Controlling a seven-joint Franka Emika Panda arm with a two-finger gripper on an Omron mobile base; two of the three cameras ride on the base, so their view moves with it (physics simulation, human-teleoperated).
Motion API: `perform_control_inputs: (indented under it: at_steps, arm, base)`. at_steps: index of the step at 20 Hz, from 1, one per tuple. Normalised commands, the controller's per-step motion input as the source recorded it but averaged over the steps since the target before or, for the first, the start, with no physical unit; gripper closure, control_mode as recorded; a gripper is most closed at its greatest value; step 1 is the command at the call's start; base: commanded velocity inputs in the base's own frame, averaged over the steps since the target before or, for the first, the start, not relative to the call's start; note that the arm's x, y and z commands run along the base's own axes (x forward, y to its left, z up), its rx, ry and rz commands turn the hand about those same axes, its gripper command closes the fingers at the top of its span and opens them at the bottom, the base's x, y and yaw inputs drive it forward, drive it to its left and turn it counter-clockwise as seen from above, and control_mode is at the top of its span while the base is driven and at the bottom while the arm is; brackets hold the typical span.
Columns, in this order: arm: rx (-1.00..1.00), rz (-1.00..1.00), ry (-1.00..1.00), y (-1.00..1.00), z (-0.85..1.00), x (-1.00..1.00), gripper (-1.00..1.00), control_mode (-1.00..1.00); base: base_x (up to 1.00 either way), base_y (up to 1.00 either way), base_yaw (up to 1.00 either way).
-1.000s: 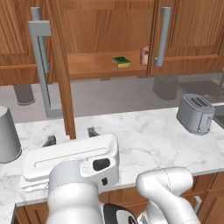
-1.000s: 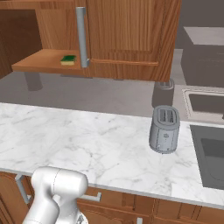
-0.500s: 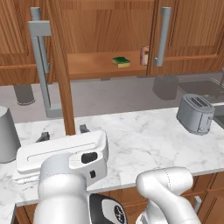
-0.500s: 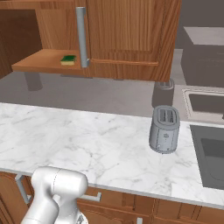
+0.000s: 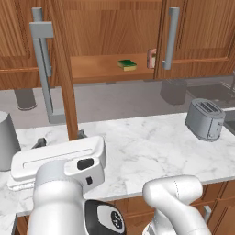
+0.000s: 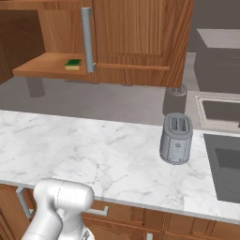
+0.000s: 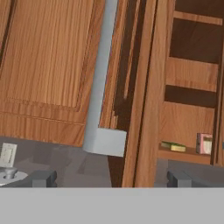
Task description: Pick up the sponge and bar soap from the sink, and place them back in the cabinet, and close the cabinet doors.
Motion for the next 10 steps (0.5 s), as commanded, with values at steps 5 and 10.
perform_control_inputs:
  at_steps: [5,10]
  arm:
    - [0.00,0.00,0.00,0.09,-0.01,0.15,-1.00,-1.00]
    - [0.00,0.00,0.00,0.00,0.00,0.25,-1.00,-1.00]
  base:
    - [0.00,0.00,0.00]
    - [0.00,0.00,0.00]
